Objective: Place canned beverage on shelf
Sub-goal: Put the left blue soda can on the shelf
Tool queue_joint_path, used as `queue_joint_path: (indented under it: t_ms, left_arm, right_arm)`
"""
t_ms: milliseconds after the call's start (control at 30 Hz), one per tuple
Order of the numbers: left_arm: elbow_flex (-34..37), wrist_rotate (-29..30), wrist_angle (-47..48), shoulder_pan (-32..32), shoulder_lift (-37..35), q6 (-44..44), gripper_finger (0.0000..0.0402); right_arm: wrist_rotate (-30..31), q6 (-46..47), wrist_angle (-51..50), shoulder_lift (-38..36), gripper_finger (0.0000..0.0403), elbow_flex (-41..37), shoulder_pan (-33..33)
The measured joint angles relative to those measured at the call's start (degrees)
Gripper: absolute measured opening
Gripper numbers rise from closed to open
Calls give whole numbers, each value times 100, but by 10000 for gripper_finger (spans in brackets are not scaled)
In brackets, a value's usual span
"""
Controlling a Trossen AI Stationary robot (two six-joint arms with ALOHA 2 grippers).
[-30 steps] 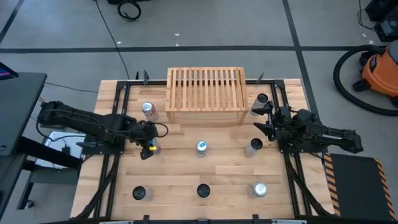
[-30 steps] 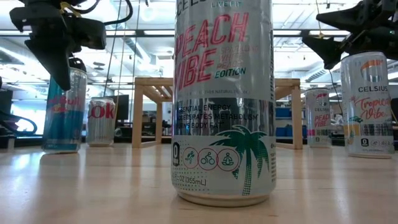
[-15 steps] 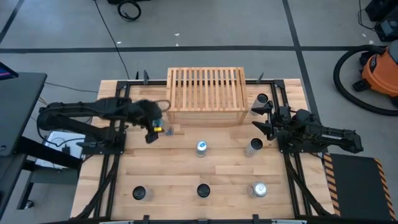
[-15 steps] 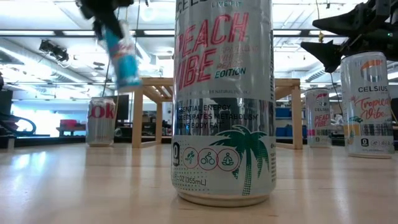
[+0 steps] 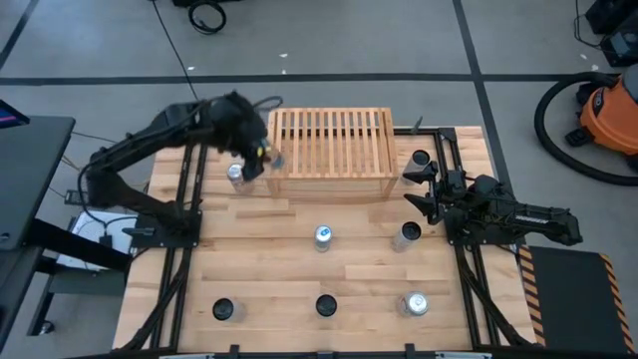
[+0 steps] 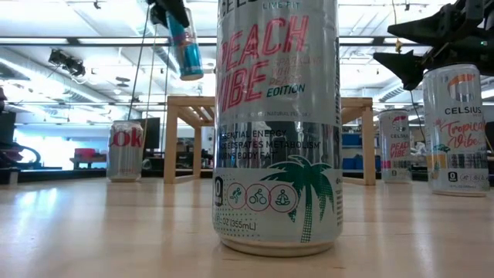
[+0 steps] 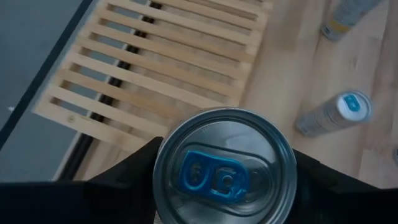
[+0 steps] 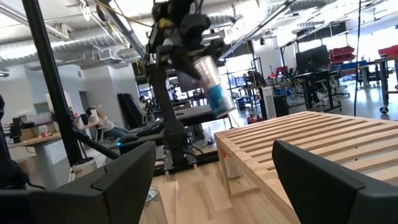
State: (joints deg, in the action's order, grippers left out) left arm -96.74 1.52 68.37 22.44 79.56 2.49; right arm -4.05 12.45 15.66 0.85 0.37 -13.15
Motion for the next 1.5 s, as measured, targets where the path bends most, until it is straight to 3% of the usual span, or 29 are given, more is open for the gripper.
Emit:
queue_joint_path:
  t_ms: [333,633,1133,1500]
  left_arm:
    - [-2011,-198,923,798,1450,878,245]
    - [-3058,-299,1335,1196,2376,1647,245]
    - [-3227,-647,1356,1843,2942,1923,245]
    - [-3232,-1023,1361,1882,3053,1900,245]
  right_arm:
    - [-1,1,0,-1,332,0,0]
    - [-2,4,-205,0,332,1,0]
    - [-2,254,-622,-1,332,-1,0]
    - [-2,99,-637,-1,332,-1,0]
